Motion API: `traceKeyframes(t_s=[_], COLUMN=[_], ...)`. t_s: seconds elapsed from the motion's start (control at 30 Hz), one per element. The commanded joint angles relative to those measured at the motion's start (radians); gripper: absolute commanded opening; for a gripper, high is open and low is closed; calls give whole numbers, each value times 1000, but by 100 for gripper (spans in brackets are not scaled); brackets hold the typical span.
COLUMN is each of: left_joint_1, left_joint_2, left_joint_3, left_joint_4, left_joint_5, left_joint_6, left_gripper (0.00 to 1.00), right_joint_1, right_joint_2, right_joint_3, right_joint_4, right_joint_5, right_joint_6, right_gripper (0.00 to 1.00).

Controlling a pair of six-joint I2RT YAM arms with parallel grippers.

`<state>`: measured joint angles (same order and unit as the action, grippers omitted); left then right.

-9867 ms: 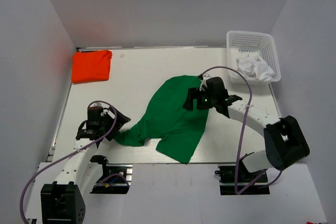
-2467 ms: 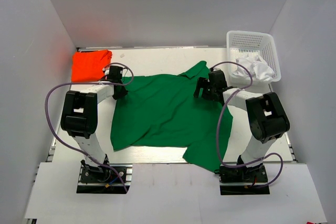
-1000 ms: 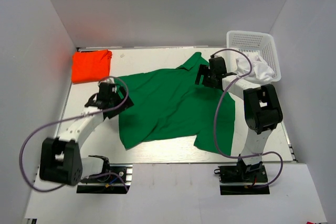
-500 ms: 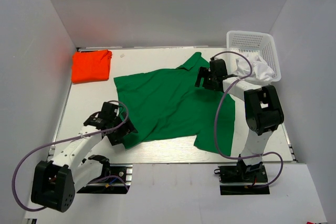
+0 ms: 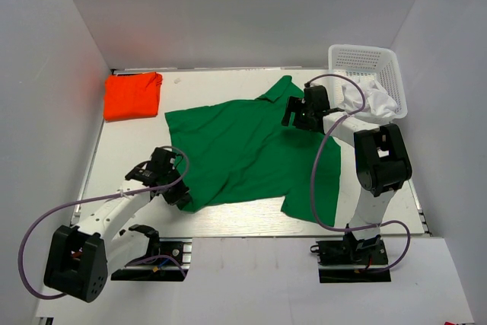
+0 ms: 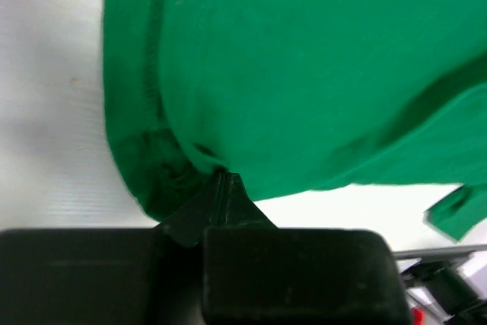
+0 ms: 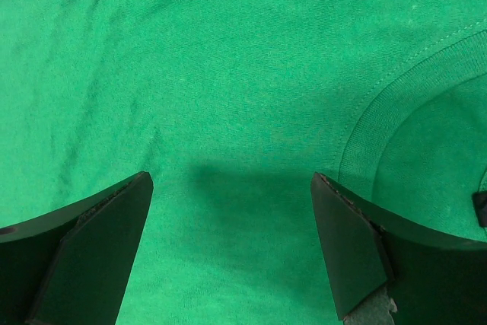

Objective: Fold and stack the t-shirts
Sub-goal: Flatten out the tshirt

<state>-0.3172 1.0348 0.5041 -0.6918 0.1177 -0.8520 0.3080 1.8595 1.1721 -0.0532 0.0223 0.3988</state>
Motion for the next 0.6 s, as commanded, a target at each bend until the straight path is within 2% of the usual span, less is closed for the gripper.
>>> traceKeyframes(t_s=[0.0,0.07,0.17,0.27,0.5,0.57], left_joint_1=[-5,-5,-5,20,20,20], left_joint_2=[-21,-21,-21,-32,45,45], left_joint_3=[34,75,131,142,218,208], left_joint_4=[57,66,55,90,97,174], left_joint_5=[-9,-41,-185,-258,-351,-372], left_joint_6=[25,25,25,25,39,59], left_gripper=[0,0,0,0,0,0], right_joint_1=[-6,-6,-10,-12,-20,-20], right_joint_2=[-42,-45,-51,-54,-57,-53], right_joint_3=[-9,-14,-18,-20,-22,-22], right_joint_4=[27,24,29,27,18,19], right_joint_5=[-9,-8,-8,-7,-2,-2], right_joint_6=[-11,-12,-11,-9,-14,-14], right_gripper=[90,90,90,90,90,90])
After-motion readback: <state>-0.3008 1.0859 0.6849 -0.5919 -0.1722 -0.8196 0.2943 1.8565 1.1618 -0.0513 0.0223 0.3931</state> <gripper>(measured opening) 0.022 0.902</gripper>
